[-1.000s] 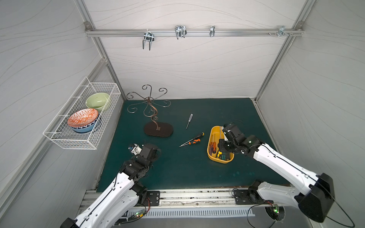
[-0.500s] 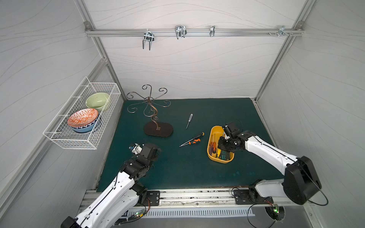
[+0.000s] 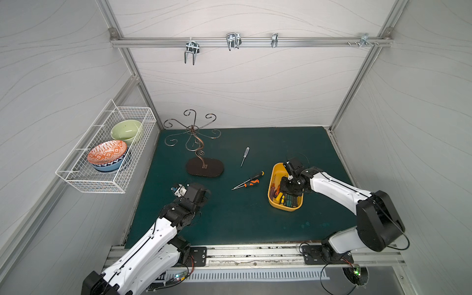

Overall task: Put the screwdriver on the desktop into the storage box
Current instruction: Place the screwdriver in the storage box, then pick up the screwdriver from the center of the board.

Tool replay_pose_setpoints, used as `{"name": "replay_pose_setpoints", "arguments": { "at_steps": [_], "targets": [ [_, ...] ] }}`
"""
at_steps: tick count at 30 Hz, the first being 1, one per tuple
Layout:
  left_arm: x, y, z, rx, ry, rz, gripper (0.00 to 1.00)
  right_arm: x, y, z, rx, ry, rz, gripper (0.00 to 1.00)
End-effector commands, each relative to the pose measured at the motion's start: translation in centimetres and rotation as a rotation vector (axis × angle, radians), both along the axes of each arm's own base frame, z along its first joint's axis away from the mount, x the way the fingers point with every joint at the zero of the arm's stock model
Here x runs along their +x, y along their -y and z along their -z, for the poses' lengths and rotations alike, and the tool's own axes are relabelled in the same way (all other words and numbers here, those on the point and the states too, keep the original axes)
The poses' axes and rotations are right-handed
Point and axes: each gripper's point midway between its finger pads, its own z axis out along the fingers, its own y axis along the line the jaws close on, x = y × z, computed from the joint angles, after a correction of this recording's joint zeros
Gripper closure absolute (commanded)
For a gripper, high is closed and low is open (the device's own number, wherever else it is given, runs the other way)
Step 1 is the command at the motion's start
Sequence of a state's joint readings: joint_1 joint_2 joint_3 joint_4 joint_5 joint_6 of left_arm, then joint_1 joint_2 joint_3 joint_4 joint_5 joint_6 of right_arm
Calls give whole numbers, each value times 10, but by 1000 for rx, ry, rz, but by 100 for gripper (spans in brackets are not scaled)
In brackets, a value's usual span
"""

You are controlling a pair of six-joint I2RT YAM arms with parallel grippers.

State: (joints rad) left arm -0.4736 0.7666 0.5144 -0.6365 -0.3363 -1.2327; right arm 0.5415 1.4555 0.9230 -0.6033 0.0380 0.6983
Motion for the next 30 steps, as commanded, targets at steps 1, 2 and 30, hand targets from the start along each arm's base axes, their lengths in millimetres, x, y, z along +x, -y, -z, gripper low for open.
{"name": "replay_pose_setpoints", "arguments": {
  "at_steps": [1, 2, 30],
  "targets": [
    [10, 4, -15, -18, 54, 5, 60, 12, 7, -40, -40, 123, -63, 57],
    [10, 4, -16, -16, 58, 5, 60, 16, 3, -54, -32, 170, -109, 57],
    [-3, -17, -9, 4, 70, -72, 59, 25, -153, 2, -291, 282, -1532, 54]
  ]
}}
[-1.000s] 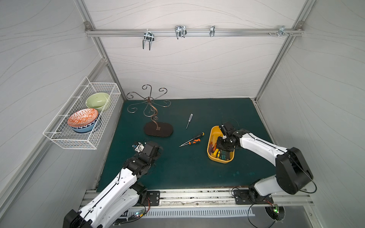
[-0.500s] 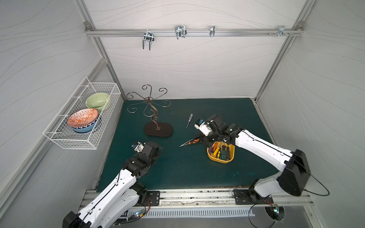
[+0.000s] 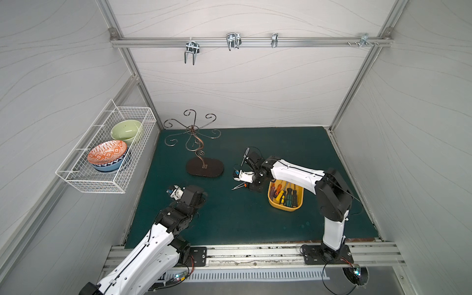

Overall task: Put the screwdriver on the desktop into the storage box
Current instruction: Pick up the screwdriver from the center of the board.

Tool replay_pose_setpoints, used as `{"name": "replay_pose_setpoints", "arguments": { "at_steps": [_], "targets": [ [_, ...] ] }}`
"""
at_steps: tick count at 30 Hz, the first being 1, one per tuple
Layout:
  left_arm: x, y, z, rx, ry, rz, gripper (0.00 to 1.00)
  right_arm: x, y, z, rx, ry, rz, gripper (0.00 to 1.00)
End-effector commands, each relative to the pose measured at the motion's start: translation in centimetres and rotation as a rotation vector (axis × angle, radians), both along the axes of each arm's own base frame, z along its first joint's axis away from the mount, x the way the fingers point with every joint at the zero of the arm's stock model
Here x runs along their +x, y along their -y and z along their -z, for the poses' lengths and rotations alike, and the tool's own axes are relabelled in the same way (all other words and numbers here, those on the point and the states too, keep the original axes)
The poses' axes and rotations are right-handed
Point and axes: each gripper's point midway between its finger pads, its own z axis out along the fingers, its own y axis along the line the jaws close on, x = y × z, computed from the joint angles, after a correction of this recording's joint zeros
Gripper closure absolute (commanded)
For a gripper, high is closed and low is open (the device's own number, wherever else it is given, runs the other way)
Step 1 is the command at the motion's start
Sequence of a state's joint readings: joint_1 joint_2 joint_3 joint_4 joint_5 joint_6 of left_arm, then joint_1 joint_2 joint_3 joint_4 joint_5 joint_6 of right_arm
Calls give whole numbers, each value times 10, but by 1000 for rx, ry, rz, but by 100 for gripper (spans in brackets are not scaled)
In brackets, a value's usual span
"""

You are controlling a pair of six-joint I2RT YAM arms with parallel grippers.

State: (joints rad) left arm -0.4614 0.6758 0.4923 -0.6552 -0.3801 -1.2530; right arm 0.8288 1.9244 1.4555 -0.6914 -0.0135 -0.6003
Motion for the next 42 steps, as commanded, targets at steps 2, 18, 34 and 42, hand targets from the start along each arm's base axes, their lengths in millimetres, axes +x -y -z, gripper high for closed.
{"name": "replay_pose_setpoints", "arguments": {
  "at_steps": [2, 18, 34, 42],
  "targets": [
    [1, -3, 0, 4, 7, -18, 59, 12, 14, 5, -60, -14, -4, 55],
    [1, -6, 3, 21, -10, -24, 57, 24, 38, 39, -147, -57, 44, 50],
    [3, -5, 5, 25, -23, -25, 57, 22, 12, 49, -151, -66, -28, 50],
    [2, -6, 5, 23, -24, -25, 57, 6, -7, 52, -141, -94, -67, 51]
  ]
}}
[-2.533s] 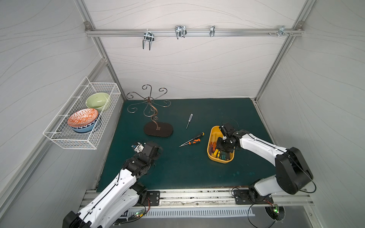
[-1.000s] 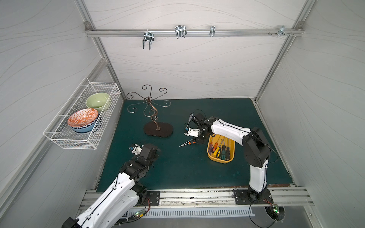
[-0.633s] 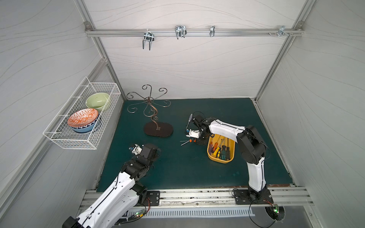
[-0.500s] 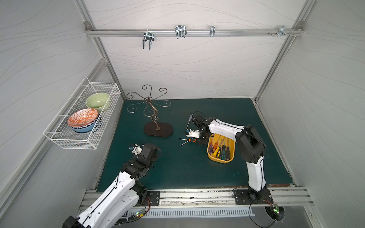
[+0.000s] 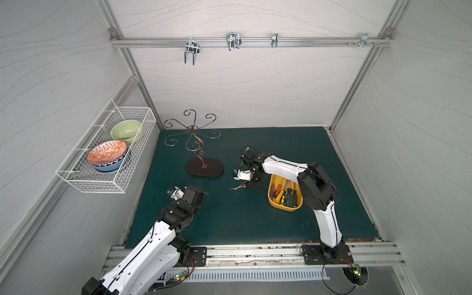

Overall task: Put the screwdriver on the desktop into the storage box
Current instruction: Pick up the screwdriver from the center of the board, then place the screwdriver in the storage box.

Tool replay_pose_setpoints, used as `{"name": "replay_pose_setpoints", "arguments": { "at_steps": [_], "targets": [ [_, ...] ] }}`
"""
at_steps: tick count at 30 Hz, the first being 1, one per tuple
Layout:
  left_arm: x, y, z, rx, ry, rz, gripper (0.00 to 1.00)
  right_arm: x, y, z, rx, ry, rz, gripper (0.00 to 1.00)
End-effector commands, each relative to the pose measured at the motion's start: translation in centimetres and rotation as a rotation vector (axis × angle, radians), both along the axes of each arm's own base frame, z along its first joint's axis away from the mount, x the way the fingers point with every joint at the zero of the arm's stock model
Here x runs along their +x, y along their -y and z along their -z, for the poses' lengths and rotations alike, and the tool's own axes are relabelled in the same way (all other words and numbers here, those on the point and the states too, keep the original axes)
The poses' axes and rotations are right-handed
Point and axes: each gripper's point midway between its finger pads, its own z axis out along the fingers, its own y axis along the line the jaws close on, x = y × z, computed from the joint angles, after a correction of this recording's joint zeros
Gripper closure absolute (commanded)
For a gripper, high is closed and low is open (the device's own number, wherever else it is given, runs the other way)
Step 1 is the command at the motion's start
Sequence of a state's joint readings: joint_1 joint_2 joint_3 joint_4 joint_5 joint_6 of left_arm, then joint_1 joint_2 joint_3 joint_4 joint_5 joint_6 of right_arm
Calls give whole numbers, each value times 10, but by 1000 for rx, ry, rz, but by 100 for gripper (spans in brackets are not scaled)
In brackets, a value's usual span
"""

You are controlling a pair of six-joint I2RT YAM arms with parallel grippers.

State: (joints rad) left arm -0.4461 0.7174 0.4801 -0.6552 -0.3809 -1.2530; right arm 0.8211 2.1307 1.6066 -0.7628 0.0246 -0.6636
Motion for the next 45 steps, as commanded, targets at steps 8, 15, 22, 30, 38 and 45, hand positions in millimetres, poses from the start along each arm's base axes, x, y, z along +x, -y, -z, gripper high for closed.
{"name": "replay_pose_setpoints", "arguments": {
  "at_steps": [8, 15, 22, 30, 38, 45],
  "targets": [
    [3, -2, -9, -4, 33, -13, 57, -18, 8, 17, -83, -71, -19, 59],
    [3, -2, -11, -8, 37, -12, 57, -24, 16, 18, -137, -67, -36, 76],
    [1, -6, -17, -6, 56, -21, 57, -34, 10, 5, -117, -59, -55, 100],
    [0, -5, -25, -14, 72, -16, 58, -45, -13, -77, 176, 3, 14, 100],
    [2, 0, -26, -38, 75, 1, 58, -62, 25, -146, 451, 53, 357, 100],
    [6, 8, -21, -53, 56, 28, 59, -58, 148, -148, 453, -42, 1346, 100]
  ]
}}
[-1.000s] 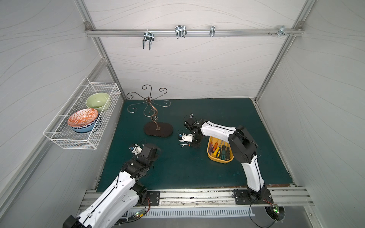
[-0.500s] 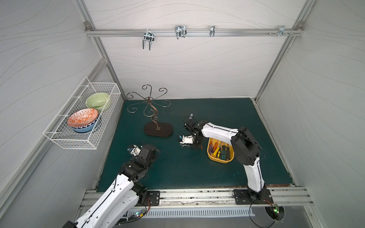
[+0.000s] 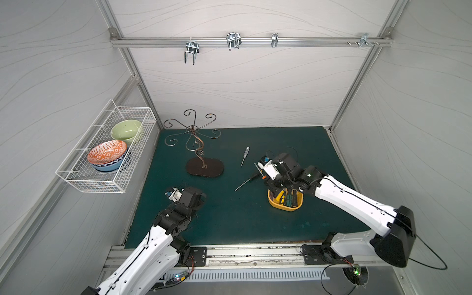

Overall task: Put the screwdriver on the desktop into the storage box
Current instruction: Place the screwdriver in the storage box, then pick up the screwdriver from the center of the board.

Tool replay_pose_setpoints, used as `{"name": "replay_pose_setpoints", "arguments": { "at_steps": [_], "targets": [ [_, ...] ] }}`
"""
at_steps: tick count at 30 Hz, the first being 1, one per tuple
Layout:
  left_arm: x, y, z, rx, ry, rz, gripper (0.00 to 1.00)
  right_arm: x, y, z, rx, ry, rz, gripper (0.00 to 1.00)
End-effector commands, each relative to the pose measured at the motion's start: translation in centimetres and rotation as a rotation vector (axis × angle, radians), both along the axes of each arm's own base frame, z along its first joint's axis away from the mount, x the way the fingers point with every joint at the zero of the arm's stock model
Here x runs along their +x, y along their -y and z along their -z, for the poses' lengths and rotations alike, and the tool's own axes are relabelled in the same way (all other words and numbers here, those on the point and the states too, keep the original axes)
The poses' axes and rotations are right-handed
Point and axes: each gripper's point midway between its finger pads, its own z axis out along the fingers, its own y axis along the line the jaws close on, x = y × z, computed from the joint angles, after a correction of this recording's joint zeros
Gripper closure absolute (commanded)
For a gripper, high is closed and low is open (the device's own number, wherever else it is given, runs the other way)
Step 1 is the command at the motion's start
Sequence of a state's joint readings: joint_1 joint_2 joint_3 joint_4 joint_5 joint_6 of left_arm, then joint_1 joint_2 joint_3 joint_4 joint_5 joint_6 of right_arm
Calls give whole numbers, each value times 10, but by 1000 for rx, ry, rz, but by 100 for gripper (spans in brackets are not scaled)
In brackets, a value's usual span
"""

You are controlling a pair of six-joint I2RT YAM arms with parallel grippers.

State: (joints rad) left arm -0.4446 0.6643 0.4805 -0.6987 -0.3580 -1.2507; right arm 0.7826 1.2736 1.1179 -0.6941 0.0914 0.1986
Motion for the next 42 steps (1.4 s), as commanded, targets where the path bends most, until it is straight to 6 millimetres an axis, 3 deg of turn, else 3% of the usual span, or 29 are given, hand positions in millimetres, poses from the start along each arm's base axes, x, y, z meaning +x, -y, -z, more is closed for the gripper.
{"name": "replay_pose_setpoints", "arguments": {
  "at_steps": [1, 6, 11, 15, 22, 25, 30, 36, 42],
  "targets": [
    [14, 9, -17, -37, 51, 18, 59, -2, 60, 24, 116, -245, 521, 100],
    [18, 19, -14, -50, 22, 54, 60, 2, 88, 52, 209, -350, 701, 100],
    [22, 25, -11, -63, 5, 78, 60, 6, 85, 78, 169, -412, 720, 100],
    [27, 49, -4, -145, -18, 147, 60, 4, 85, 103, 129, -455, 729, 99],
    [30, 85, 0, -126, -71, 243, 58, 8, 88, 117, 64, -434, 716, 54],
    [35, 102, -4, -112, -67, 289, 57, 11, 92, 111, 50, -400, 711, 45],
    [50, 135, -21, 3, -17, 456, 55, 17, 103, 76, 69, -277, 708, 43],
    [88, 194, -38, 370, 76, 1018, 39, 23, 120, 26, 112, -80, 696, 43],
    [95, 239, -21, 526, 75, 1511, 41, 16, 134, 14, 133, -31, 713, 44]
  ]
}}
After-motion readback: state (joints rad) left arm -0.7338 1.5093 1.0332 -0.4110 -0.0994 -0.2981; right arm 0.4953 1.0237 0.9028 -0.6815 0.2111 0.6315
